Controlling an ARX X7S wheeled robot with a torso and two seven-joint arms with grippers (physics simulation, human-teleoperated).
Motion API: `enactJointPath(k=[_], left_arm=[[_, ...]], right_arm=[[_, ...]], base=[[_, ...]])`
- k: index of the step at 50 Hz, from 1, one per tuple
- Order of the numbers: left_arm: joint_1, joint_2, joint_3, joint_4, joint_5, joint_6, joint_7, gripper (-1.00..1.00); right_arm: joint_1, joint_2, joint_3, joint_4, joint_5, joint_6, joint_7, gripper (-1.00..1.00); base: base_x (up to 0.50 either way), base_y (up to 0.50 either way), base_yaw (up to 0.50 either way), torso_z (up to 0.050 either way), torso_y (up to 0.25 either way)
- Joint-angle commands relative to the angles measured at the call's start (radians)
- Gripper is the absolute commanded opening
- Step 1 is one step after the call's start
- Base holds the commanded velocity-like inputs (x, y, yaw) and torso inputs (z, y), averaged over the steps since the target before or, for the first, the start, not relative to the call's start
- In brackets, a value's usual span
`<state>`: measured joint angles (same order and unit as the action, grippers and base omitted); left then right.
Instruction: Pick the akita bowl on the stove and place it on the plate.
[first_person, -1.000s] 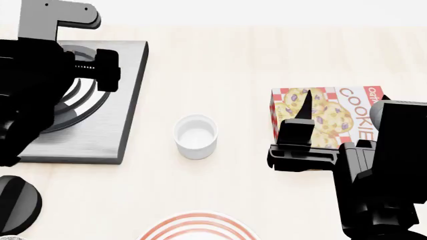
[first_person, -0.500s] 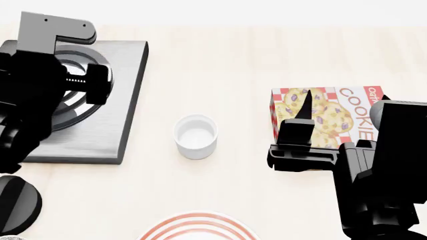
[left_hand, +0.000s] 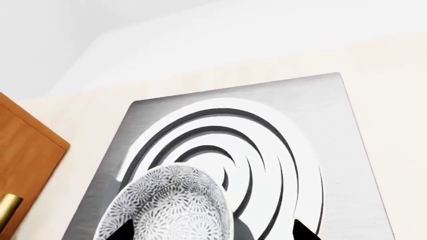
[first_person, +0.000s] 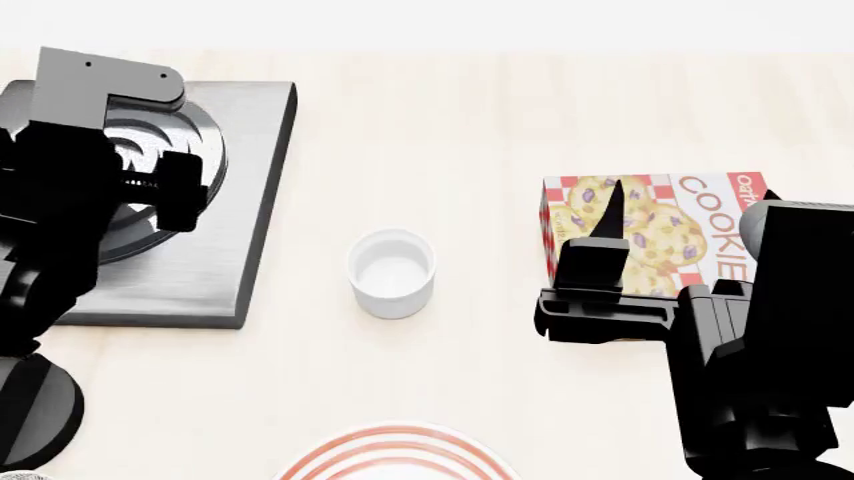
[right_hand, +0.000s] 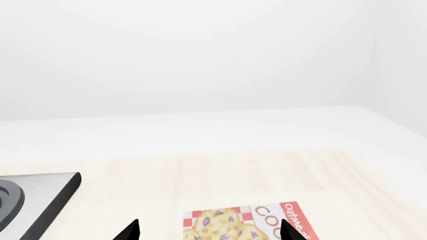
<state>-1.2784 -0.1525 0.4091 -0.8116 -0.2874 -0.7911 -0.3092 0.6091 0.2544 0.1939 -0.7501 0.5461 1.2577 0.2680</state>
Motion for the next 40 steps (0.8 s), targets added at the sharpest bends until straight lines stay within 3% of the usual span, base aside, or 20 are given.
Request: enactJointPath(k=[1,40], left_arm=[[0.003,-0.002,0.012,-0.032,0.008,0.007,-0.003,1.0],[0.012,-0.019,0.052,-0.042,0.024,-0.007,-0.007,1.0]], right_arm=[[0.0,0.003,-0.001,0.001,0.007,-0.002,0.005,1.0],[-0.002,0.013,-0.004,0.006,0.029,-0.011,0.025,1.0]], base=[[0.0,0.0,0.0,0.0,0.0],[0.0,0.0,0.0,0.0,0.0]])
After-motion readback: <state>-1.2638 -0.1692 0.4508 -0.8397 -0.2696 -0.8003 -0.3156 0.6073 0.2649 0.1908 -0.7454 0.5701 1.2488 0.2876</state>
